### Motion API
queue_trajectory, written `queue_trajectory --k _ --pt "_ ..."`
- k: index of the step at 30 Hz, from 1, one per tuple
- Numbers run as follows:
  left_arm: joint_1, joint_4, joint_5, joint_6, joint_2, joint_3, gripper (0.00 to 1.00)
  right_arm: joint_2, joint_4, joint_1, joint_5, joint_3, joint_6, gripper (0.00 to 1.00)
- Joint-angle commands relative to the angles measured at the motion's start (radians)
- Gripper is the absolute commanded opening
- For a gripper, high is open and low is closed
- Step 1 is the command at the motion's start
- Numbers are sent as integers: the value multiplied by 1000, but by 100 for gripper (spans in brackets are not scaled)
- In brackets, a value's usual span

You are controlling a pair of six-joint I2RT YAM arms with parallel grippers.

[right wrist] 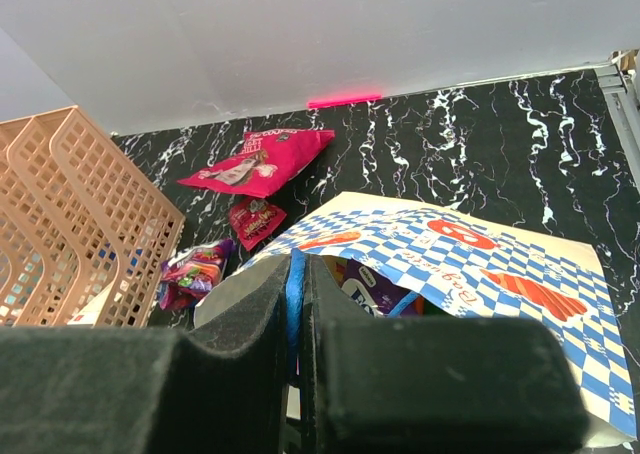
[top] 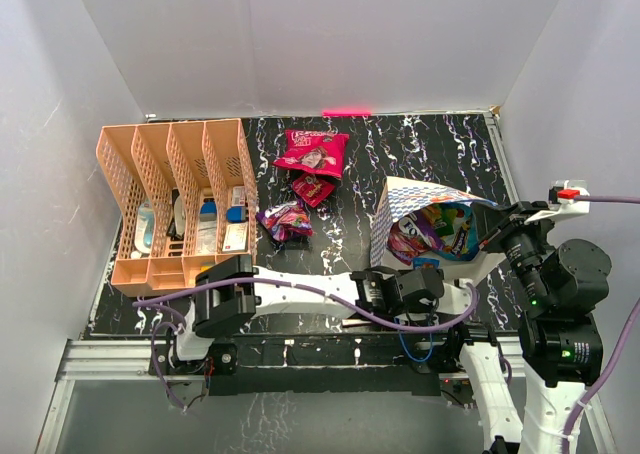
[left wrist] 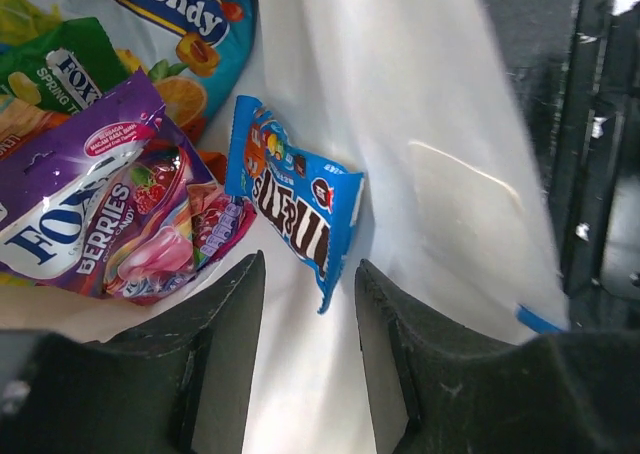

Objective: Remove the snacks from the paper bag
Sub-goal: Take out the snack from the paper bag.

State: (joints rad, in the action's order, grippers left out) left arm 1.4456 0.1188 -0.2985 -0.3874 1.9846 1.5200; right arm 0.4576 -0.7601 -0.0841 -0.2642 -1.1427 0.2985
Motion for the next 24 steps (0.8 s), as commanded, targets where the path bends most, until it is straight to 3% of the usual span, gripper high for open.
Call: queue_trajectory --k 1,9,15,18,24 --pt "-16 -95 -48 -23 34 -25 42 -1 47 7 -16 -45 20 8" --pt "-35 -186 -26 -20 98 -19 50 3 51 7 -21 -46 30 8" --pt "-53 -218 -80 -28 141 14 25 4 52 6 -29 -49 37 8" --pt "-58 -199 -71 -30 123 12 3 2 53 7 -23 -51 38 8" --pt "-57 -130 -49 -9 9 -5 0 -3 49 6 -19 -47 37 8"
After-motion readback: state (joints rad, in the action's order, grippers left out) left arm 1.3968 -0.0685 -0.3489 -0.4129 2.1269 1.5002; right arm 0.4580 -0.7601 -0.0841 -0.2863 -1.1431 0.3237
